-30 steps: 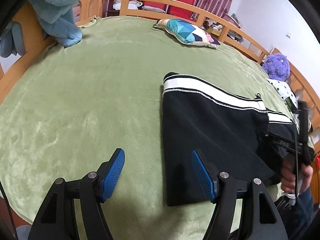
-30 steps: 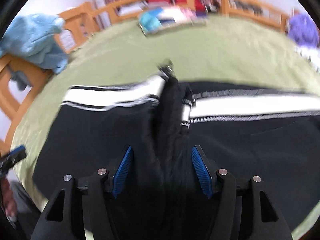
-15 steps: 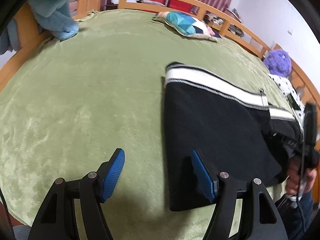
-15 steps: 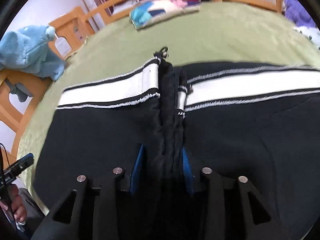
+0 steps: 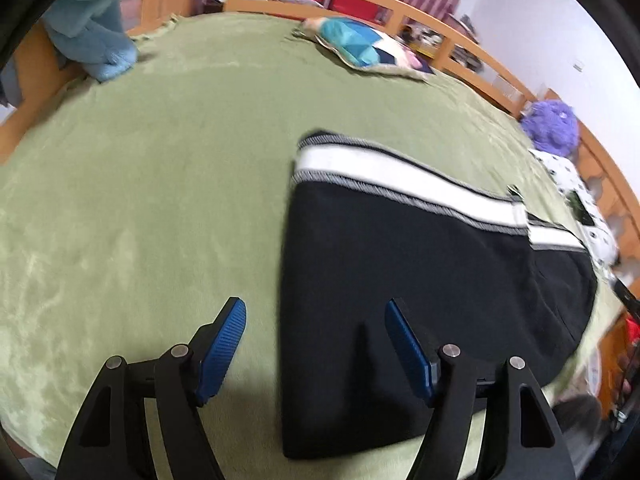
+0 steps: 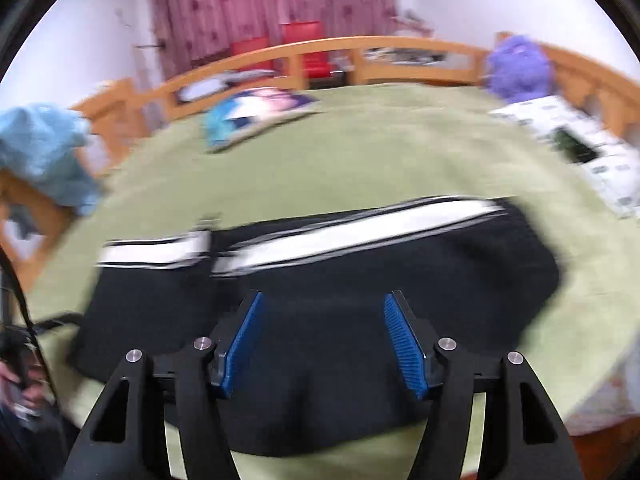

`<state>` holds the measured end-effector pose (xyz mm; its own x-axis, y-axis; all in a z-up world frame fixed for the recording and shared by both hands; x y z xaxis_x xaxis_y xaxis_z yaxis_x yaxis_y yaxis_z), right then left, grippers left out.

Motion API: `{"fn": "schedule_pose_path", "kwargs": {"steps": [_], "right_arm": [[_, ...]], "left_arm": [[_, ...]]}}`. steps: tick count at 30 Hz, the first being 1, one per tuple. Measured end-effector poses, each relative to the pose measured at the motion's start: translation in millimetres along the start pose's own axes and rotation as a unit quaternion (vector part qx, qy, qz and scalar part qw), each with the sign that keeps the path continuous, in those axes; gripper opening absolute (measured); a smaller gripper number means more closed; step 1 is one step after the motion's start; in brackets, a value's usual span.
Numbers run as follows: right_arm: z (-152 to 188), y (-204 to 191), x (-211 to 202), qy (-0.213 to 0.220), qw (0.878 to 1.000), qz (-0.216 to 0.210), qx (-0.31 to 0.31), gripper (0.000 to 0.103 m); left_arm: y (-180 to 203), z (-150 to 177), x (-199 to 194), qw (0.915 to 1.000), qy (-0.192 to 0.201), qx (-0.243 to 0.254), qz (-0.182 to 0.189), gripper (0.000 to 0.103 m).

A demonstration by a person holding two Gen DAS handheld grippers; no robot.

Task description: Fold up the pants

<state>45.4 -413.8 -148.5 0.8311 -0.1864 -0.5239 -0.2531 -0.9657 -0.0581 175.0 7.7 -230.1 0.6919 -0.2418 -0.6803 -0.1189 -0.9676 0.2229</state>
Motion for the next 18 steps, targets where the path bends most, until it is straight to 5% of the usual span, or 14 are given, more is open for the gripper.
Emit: {"fn": "schedule_pose_path", "kwargs": {"steps": [2, 8, 13, 18], "right_arm": [[-4.8, 38.9, -2.6, 0.003, 0.999, 0.052, -0.002, 0.062], [18.3, 139.0, -0.4, -0.044, 0.991, 0.083, 0.091, 0.062], [56.6, 172.0, 45.3, -0.097, 0.980, 0.061, 0.160, 0.062], [72.9, 181.1, 86.3, -0.100, 0.974, 0.023, 0.202, 0.062]], "left_arm": [[3.3, -6.8, 2.7, 0.9998, 0.007, 0.006, -0.015, 0.070], [7.5, -15.4, 14.2, 0.9997, 0.001, 0.008, -0.021, 0.070], [5.4, -13.2, 29.6, 0.9997, -0.004, -0.004, -0.023, 0.070], [2.5, -6.9, 55.9, 0.9990, -0.037, 0.004, -0.027, 0.070]]}}
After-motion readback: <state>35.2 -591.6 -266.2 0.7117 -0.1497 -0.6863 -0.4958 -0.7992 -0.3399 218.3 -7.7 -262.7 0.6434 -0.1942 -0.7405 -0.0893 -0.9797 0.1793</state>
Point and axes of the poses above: each gripper's, at about its wrist camera, not at the fingertips, and x roughly the way its jaws point, y to its right, z to its underside, the point moved 7 cm from there along x, roughly the way its jaws point, and after that the axes turned 12 degrees about y, right-handed, at the moved point
